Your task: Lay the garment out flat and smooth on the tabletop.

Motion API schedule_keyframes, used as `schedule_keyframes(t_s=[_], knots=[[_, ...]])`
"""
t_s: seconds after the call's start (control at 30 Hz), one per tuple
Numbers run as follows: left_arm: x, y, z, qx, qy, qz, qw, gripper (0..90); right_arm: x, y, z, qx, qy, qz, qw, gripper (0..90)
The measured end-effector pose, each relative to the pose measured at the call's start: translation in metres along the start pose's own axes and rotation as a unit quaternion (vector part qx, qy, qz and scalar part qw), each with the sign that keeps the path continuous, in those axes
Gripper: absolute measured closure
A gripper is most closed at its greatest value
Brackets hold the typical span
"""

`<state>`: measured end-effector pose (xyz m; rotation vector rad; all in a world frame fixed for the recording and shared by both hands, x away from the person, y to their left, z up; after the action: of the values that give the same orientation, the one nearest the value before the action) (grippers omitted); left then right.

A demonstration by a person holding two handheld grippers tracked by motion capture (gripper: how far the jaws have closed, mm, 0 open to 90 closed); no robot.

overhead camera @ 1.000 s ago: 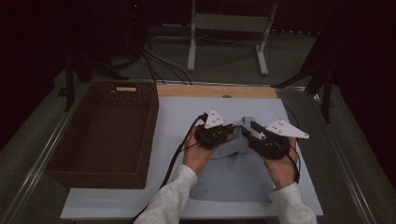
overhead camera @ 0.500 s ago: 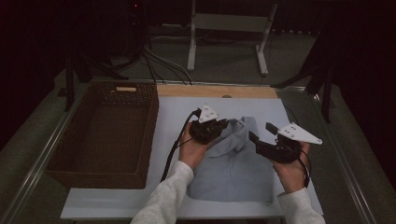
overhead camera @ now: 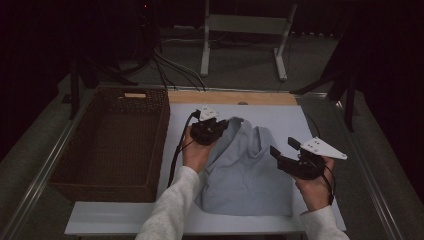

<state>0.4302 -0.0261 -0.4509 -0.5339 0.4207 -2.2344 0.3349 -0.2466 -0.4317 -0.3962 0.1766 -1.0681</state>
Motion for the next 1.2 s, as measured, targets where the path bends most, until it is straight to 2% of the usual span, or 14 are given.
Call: schedule_keyframes(t_s=[0.03, 0.1, 0.17, 0.23, 0.4, 0.57, 0.7, 0.9, 1.2], knots=[[-0.003, 0.001, -0.001, 0.000, -0.008, 0.002, 1.0000, 84.7, 0.000, 0.000, 0.000, -0.001, 0.001, 0.000, 1.0000, 28.3], [-0.008, 0.000, -0.003, 0.003, -0.021, 0.008, 0.9997, 69.4, 0.001, 0.000, -0.001, -0.001, 0.000, 0.000, 1.0000, 28.3], [-0.012, -0.002, -0.005, 0.007, -0.031, 0.014, 0.9994, 59.3, 0.001, 0.000, -0.002, -0.002, 0.000, -0.001, 1.0000, 28.2], [-0.014, -0.005, -0.006, 0.009, -0.037, 0.021, 0.9990, 51.4, 0.002, -0.001, -0.004, -0.004, 0.001, -0.002, 1.0000, 27.9], [-0.013, -0.015, -0.011, 0.014, -0.038, 0.019, 0.9990, 38.5, 0.005, -0.002, -0.009, -0.011, 0.003, -0.005, 0.9999, 27.3], [-0.007, -0.023, -0.019, 0.013, -0.028, 0.013, 0.9994, 32.2, 0.008, -0.003, -0.015, -0.017, 0.003, -0.008, 0.9998, 26.0], [0.002, -0.032, -0.029, 0.010, -0.023, 0.001, 0.9997, 28.9, 0.009, -0.004, -0.020, -0.022, 0.002, -0.009, 0.9997, 25.1], [0.013, -0.045, -0.044, 0.010, -0.012, -0.014, 0.9998, 28.1, 0.013, -0.006, -0.030, -0.031, 0.006, -0.014, 0.9994, 25.1], [0.018, -0.059, -0.070, 0.001, -0.011, -0.015, 0.9998, 29.7, 0.019, -0.012, -0.046, -0.046, 0.010, -0.017, 0.9988, 25.1]])
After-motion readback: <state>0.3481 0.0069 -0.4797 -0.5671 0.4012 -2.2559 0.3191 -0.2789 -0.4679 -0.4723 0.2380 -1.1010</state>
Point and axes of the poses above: each handheld gripper's, and its own axes: y roughly forward along the jaws, z roughly out of its top, x roughly to its right, the point moved 7 cm from there along y, roughly forward along the jaws, and after that the axes turned 5 degrees about -y, right-handed, at the moved point
